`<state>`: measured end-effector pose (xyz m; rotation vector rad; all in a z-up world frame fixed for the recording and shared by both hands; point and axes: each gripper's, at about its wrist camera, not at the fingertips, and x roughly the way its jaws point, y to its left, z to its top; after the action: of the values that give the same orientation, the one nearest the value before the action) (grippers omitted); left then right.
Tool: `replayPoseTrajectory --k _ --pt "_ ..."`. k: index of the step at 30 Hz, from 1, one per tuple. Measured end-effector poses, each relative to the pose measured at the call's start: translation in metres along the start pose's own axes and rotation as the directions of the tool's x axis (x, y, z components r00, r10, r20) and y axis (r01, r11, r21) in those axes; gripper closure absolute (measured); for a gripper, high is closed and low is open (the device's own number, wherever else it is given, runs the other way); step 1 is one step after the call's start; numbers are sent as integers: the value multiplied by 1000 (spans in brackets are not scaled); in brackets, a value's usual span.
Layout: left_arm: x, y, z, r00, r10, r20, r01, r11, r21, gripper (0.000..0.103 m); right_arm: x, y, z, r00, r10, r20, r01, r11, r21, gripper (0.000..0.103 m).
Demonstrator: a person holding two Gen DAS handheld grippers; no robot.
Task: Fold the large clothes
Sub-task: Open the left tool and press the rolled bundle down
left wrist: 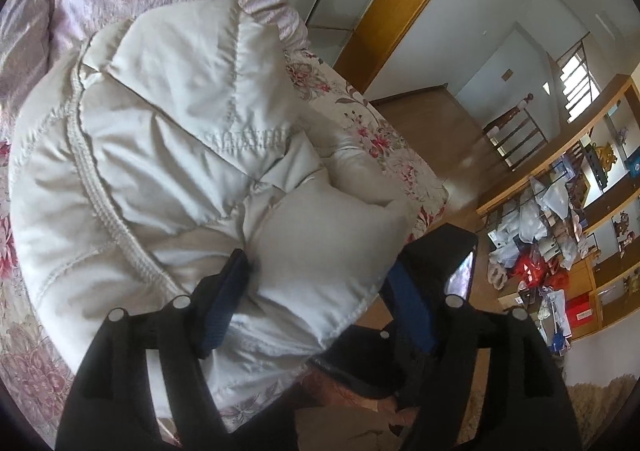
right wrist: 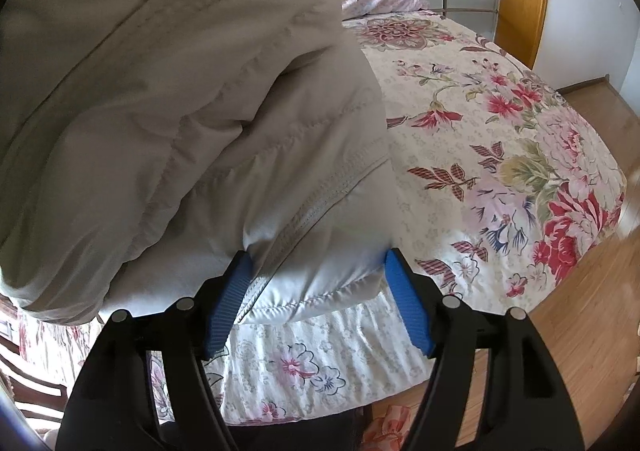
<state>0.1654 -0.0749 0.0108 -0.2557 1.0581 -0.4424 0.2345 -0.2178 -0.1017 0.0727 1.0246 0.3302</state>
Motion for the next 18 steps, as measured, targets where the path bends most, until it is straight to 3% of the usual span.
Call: replayPoseTrajectory --k 7,12,18 --pt "-38 7 -7 998 29 58 -28 999 -27 27 -1 0 -1 1000 -3 1 3 1000 2 33" --pt "-78 10 -9 992 15 123 -9 999 -50 26 -2 1 -2 1000 -12 1 12 1000 0 33" --pt "-108 25 -11 968 179 177 -167 982 -84 23 -1 2 -3 1000 -19 1 19 1000 3 33"
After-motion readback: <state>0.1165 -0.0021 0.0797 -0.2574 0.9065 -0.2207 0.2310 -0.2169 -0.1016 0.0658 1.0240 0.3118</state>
